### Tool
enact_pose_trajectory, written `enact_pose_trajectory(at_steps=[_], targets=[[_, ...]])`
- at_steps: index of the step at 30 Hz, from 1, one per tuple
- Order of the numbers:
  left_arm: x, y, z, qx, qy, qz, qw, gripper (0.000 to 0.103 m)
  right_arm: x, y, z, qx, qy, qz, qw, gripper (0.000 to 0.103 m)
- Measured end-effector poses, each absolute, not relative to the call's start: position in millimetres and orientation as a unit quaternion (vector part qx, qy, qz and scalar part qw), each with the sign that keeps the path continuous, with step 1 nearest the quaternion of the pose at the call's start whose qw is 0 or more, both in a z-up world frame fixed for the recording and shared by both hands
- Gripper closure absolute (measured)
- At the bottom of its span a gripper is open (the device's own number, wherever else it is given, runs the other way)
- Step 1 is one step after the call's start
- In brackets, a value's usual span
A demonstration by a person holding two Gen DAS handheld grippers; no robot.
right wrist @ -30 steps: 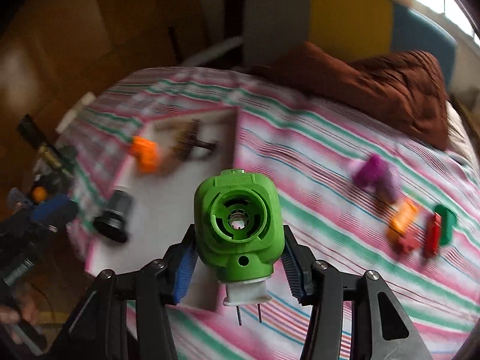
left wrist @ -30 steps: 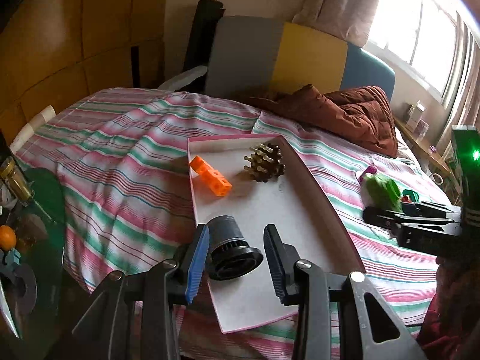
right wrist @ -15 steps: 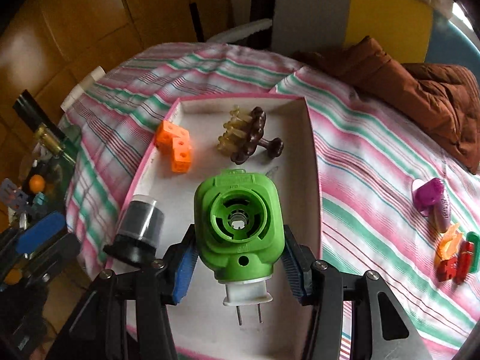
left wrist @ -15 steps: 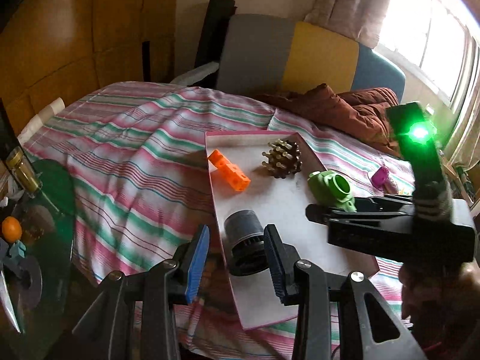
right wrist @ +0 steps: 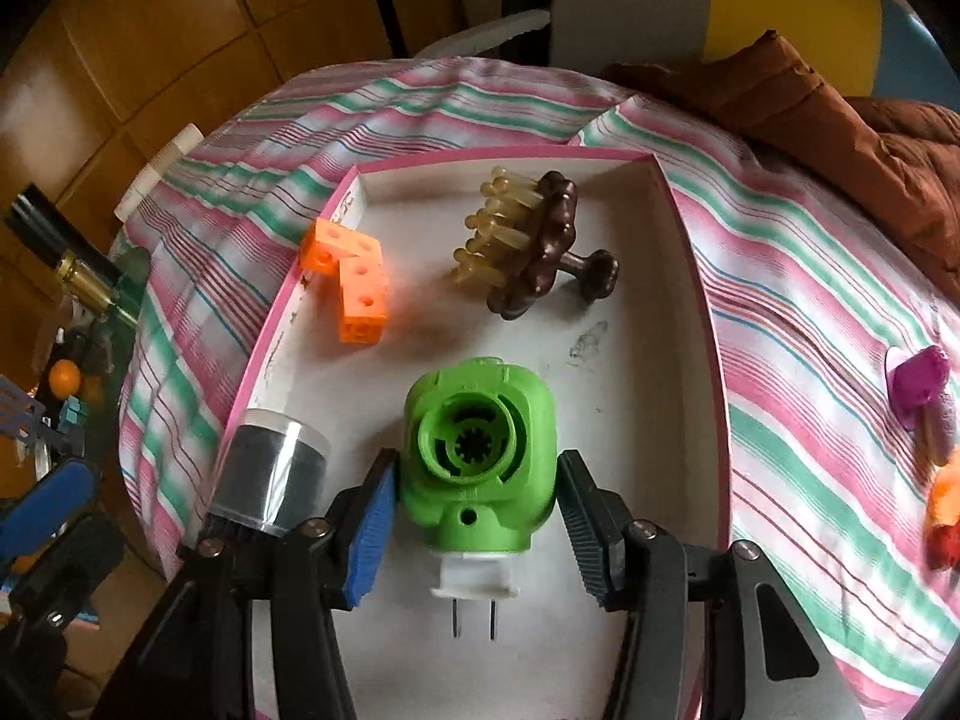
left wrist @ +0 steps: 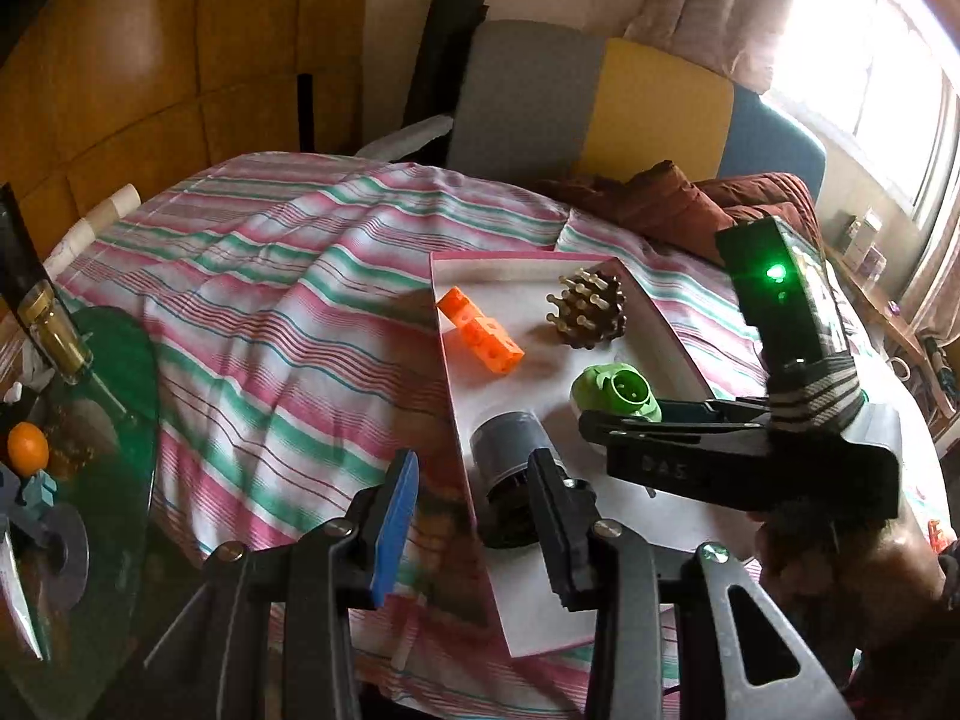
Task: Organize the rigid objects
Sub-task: 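Lower the green plug device into the tray and open the right gripper while the left holds the black cylinder, then set the black cylinder in the tray and open the left gripper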
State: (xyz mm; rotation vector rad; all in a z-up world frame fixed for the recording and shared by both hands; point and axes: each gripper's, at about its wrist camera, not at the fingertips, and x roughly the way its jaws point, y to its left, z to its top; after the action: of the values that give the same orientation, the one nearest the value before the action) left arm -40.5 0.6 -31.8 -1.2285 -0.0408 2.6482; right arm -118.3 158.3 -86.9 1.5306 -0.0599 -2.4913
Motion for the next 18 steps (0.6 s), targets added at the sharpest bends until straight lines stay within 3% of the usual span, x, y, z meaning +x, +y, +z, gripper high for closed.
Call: enact_pose_trajectory(at_steps=[6,18], targets=[[-38,4,-29,-0.414,-0.007,0.903,0.113,0.065,-105,168,-68,0.494,-0.024,-0.863,0.106,0.041],[-33,12,-25,-0.411,0.009,0.904,0.119,0.065,-72,183,-34,0.451,0.003,-0.887,0.103,0.040]])
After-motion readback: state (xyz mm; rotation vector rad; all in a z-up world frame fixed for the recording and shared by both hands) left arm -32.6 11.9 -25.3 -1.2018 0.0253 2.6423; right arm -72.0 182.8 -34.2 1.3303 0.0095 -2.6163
